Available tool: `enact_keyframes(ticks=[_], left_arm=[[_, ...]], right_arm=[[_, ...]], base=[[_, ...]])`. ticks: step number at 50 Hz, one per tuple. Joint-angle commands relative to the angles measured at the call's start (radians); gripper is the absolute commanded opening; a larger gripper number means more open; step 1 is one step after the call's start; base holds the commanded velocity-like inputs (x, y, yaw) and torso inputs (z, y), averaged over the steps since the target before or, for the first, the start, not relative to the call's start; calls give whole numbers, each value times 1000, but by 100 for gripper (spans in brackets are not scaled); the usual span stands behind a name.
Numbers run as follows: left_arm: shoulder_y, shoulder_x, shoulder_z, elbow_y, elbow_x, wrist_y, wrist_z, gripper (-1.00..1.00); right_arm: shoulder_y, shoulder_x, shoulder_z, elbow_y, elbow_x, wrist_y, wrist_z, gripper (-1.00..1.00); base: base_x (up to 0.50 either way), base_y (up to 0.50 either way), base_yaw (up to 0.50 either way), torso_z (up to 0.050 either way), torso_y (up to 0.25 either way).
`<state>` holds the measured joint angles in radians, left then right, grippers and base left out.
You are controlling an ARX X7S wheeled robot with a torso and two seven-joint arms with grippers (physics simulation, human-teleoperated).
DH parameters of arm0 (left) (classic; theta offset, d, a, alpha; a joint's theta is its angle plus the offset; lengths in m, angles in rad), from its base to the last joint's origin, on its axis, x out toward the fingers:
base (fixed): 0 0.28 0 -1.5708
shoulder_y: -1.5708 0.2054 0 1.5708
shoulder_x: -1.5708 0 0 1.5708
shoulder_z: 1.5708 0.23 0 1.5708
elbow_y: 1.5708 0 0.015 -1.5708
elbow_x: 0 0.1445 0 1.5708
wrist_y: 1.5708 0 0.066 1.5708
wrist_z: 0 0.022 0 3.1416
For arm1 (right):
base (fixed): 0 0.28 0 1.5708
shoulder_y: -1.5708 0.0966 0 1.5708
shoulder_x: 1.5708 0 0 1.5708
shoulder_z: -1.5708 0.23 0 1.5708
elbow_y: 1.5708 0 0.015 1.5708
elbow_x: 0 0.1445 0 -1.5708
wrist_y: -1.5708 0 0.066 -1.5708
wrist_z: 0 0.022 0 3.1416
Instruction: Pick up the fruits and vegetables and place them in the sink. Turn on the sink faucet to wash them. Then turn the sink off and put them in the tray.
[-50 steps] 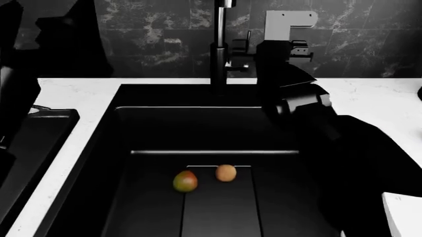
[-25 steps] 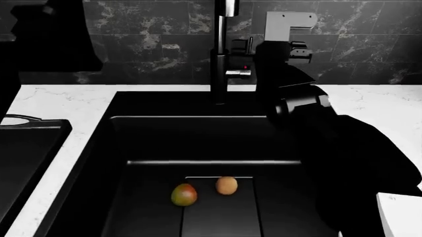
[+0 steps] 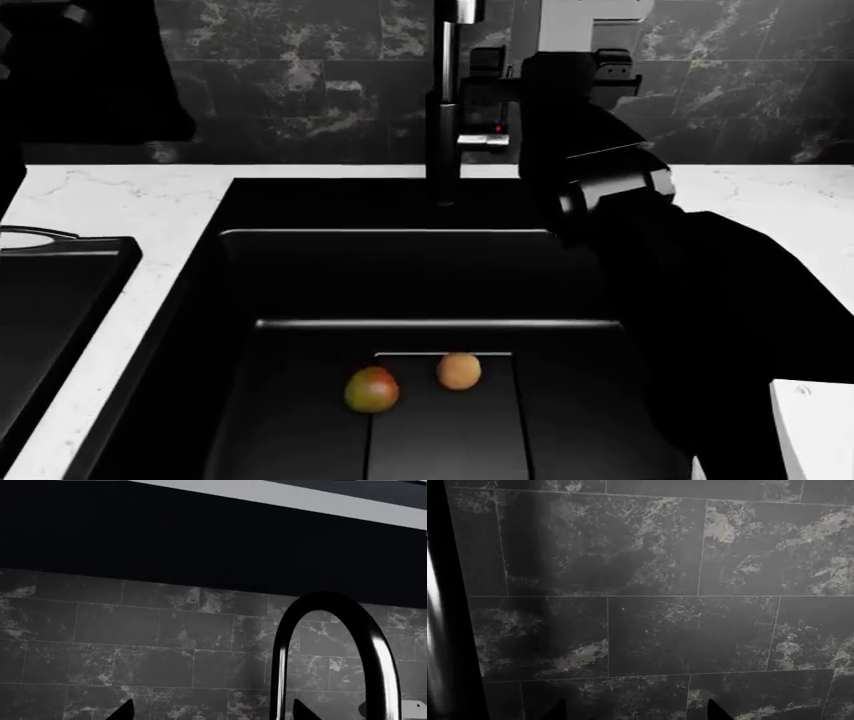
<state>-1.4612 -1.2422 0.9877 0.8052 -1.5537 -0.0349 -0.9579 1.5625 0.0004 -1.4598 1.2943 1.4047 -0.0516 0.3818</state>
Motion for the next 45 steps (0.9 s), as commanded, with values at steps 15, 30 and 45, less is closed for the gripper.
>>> enact_keyframes(ticks=[15,30,45], left_arm=[[19,-10,-6,8,22,8,13,100],[52,-9,0,2,29,32,15,100],[74,-10,3,1,41,42,14,100]], right_arm=[[-8,0,-37,0,32,-6,2,100],[-17,18,7,14,22,13,21,100],[-39,114,236,14,-84,47,62,100]], base=[[0,0,0,0,-250],[1,0,0,0,-50],[0,0,0,0,-2]])
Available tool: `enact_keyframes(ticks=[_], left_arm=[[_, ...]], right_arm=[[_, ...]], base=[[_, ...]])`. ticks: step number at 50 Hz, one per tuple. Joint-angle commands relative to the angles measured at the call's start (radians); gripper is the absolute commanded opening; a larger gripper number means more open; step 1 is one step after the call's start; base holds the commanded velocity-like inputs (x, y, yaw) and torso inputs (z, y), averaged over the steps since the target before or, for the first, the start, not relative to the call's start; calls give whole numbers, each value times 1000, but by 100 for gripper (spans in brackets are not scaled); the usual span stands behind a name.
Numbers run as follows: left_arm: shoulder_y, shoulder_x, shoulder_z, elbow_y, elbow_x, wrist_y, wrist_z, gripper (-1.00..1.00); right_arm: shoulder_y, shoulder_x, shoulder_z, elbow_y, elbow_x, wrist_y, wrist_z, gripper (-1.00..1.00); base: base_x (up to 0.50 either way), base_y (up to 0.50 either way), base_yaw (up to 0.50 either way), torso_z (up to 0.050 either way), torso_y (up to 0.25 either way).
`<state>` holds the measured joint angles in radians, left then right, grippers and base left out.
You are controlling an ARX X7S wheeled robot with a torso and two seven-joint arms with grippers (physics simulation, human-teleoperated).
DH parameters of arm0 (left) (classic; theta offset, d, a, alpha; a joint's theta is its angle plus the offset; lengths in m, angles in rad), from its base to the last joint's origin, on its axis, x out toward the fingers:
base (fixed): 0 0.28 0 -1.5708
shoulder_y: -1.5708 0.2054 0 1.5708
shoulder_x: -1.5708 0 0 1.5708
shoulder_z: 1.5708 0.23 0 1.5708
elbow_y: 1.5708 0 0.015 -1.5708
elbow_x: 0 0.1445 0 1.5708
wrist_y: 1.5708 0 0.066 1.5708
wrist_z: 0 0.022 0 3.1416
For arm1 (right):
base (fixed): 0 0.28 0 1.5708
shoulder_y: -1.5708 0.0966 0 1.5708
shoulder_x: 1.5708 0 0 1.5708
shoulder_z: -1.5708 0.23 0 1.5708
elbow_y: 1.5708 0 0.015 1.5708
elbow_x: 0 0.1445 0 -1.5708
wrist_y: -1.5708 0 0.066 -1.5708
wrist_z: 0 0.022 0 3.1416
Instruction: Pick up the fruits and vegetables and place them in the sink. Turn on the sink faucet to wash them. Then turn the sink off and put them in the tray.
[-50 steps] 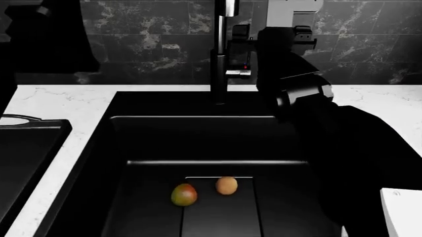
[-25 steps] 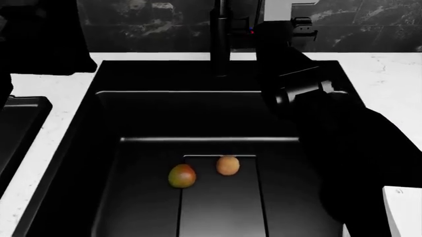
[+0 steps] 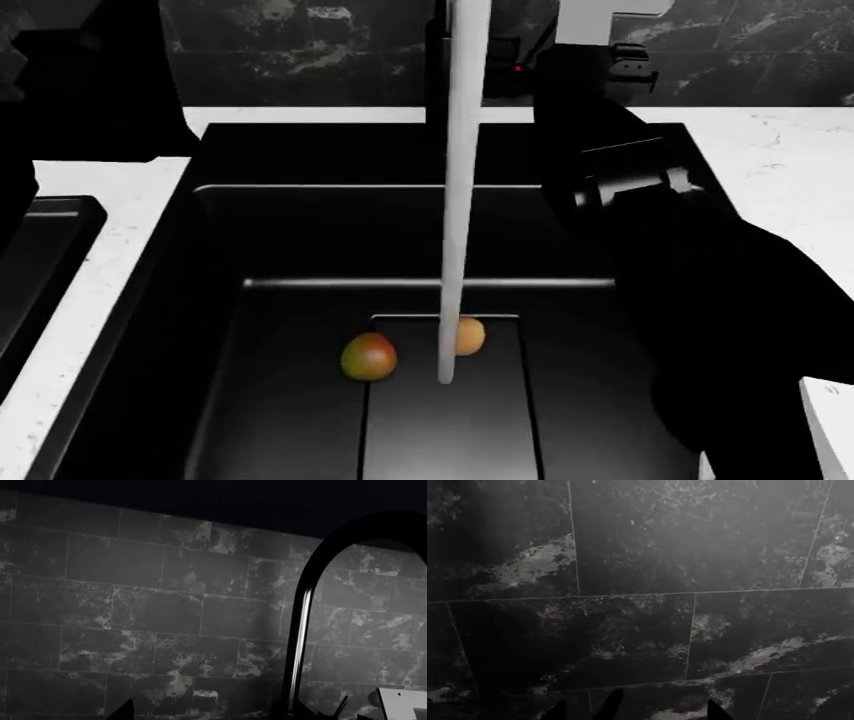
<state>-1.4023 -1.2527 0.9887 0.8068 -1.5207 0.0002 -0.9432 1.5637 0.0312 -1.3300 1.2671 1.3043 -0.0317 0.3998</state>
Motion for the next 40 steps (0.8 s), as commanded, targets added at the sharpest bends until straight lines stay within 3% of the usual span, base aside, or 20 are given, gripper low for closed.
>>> enact_keyframes(ticks=[1,22,31,35,40], left_arm=[[15,2,2,-1,8,6,-2,100],[29,5,2,-1,15,7,-3,100],[29,0,-2,-3,9,5,-5,100],[25,-2,-6,-1,3,3,-9,100],[19,-2,-11,3,-4,-2,-12,100]], right_arm=[[-41,88,124,41,6,30,45,100],[-74,121,528,41,-328,85,10,100],[2,125,622,25,-432,74,-30,100],[-44,249,622,-326,-395,201,91,100],[-54,330,629,-549,-362,280,166,100]], base=[[0,0,0,0,0],[0,0,-5,0,-1],[0,-2,-8,0,0],[0,-3,-6,0,0],[0,0,0,0,0]])
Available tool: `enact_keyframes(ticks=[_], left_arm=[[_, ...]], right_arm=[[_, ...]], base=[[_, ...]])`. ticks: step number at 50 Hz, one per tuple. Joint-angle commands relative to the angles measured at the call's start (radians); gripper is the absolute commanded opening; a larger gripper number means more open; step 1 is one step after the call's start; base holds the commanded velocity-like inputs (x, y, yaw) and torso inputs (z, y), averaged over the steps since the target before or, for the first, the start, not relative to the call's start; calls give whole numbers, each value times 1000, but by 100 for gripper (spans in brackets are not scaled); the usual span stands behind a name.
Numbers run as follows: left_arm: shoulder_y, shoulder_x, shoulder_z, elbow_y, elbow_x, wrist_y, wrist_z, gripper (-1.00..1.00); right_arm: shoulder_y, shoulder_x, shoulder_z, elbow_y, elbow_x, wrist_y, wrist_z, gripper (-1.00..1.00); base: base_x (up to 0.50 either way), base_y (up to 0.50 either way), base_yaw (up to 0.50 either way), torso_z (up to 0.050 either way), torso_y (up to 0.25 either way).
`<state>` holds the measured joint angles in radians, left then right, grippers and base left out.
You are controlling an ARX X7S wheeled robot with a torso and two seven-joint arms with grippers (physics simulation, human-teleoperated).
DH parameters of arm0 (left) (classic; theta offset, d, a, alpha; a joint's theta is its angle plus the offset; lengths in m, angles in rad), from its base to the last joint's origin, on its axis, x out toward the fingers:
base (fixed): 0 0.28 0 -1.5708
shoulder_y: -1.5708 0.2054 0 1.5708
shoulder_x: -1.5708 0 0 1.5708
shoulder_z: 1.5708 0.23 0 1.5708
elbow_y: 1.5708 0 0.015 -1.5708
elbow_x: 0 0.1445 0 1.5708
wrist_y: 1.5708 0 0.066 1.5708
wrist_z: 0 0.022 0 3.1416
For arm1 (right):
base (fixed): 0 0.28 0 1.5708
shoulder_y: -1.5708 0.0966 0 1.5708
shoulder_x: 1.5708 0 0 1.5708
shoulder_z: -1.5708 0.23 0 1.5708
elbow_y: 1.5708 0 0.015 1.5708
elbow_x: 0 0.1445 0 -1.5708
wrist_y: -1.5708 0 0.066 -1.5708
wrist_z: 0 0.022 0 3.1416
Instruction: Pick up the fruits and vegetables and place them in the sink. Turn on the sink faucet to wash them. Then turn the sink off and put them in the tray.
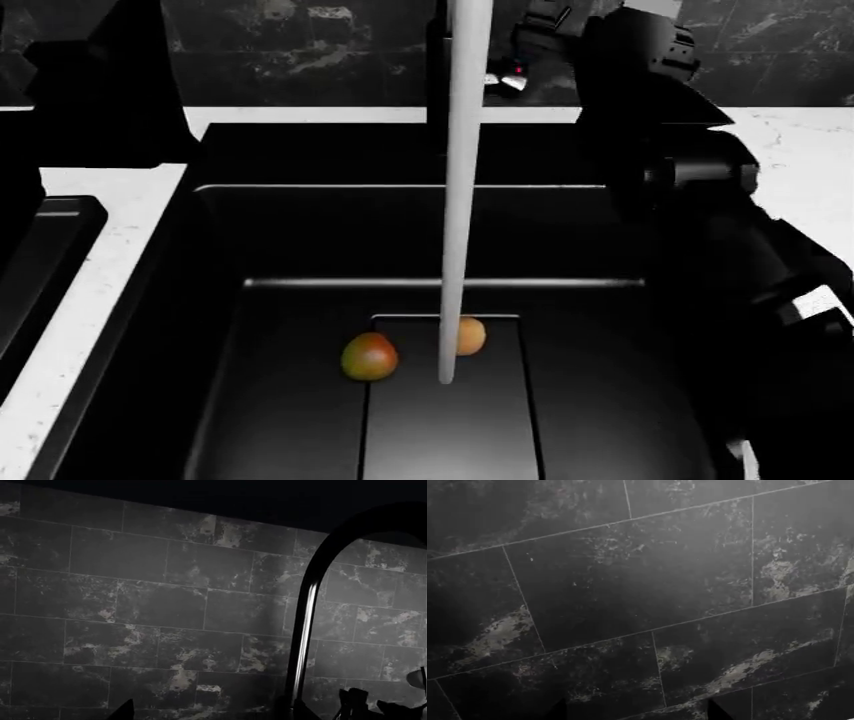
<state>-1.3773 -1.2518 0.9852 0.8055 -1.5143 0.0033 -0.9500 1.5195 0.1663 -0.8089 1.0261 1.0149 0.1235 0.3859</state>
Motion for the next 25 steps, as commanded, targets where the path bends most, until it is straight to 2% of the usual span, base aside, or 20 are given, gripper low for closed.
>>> enact_keyframes(ticks=[1,11,25], left_arm=[[-6,-3,-7,5,-9,-6,-5,100],[4,-6,-8,5,-3,0,-4,100],[20,12,-2,2,13,1,-6,100]], right_arm=[[-9,207,110,-340,-67,136,191,100],[-11,264,116,-414,-60,174,236,100],[-92,247,135,-181,-83,89,215,100]], base=[[0,0,0,0,0],[0,0,0,0,0],[0,0,0,0,0]])
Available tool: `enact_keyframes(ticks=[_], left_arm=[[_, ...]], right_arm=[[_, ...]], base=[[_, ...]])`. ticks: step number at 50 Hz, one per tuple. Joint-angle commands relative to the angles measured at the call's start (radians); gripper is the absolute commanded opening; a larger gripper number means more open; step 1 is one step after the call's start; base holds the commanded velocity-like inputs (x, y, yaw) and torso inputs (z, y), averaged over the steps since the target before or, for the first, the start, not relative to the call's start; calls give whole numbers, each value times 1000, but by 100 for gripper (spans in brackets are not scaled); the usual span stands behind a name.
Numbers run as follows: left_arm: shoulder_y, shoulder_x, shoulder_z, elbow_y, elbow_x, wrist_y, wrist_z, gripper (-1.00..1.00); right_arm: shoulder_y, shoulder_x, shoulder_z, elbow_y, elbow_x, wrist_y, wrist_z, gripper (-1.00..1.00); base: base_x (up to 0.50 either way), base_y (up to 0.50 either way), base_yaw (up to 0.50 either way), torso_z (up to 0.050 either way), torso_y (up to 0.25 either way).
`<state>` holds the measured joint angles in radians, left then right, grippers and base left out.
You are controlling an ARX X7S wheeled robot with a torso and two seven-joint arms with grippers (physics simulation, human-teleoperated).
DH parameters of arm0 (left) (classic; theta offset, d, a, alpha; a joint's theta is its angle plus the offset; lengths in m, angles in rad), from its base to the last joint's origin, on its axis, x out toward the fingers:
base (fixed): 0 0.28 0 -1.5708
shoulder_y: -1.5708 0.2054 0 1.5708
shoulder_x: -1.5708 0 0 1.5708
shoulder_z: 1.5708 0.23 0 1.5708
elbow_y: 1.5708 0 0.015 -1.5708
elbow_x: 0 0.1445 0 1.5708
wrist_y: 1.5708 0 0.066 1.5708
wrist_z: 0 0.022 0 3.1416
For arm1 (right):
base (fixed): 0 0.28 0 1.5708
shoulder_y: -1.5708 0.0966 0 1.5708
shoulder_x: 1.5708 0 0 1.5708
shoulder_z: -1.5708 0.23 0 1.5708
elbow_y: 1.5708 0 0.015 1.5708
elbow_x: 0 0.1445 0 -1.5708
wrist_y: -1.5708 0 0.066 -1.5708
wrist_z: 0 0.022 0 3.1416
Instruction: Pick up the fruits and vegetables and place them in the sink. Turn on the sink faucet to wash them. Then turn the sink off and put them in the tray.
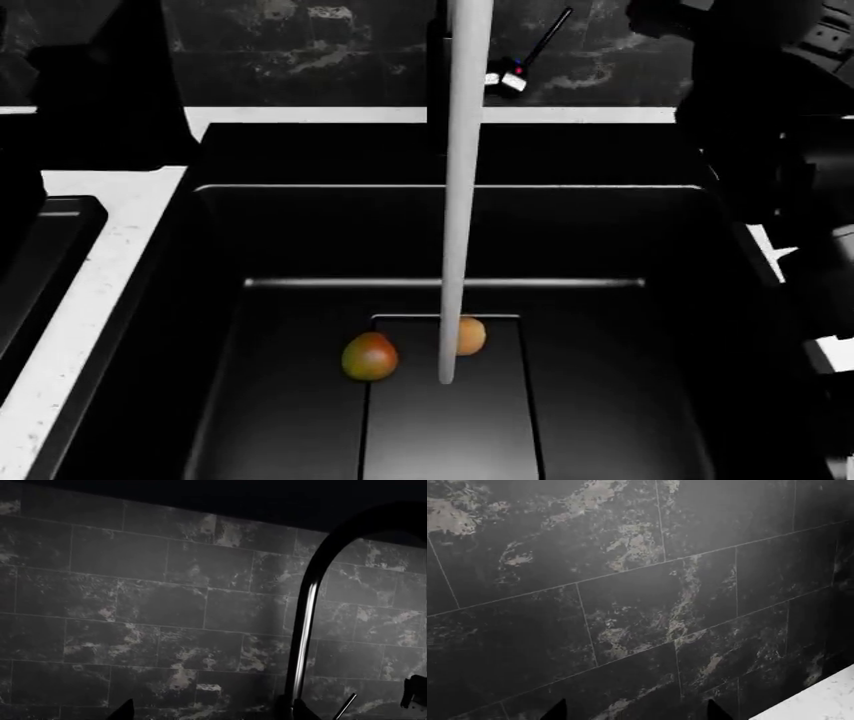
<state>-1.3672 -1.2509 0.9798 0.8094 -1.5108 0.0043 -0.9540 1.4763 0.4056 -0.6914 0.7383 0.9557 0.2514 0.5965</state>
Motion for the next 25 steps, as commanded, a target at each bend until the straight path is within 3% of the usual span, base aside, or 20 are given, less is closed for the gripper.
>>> enact_keyframes(ticks=[1,25], left_arm=[[8,12,2,-2,7,-2,-2,100],[45,10,8,-13,28,18,9,100]], right_arm=[[-52,1,17,130,-27,-49,-2,100],[-1,-165,-2,542,-95,-194,-160,100]], base=[[0,0,0,0,0],[0,0,0,0,0]])
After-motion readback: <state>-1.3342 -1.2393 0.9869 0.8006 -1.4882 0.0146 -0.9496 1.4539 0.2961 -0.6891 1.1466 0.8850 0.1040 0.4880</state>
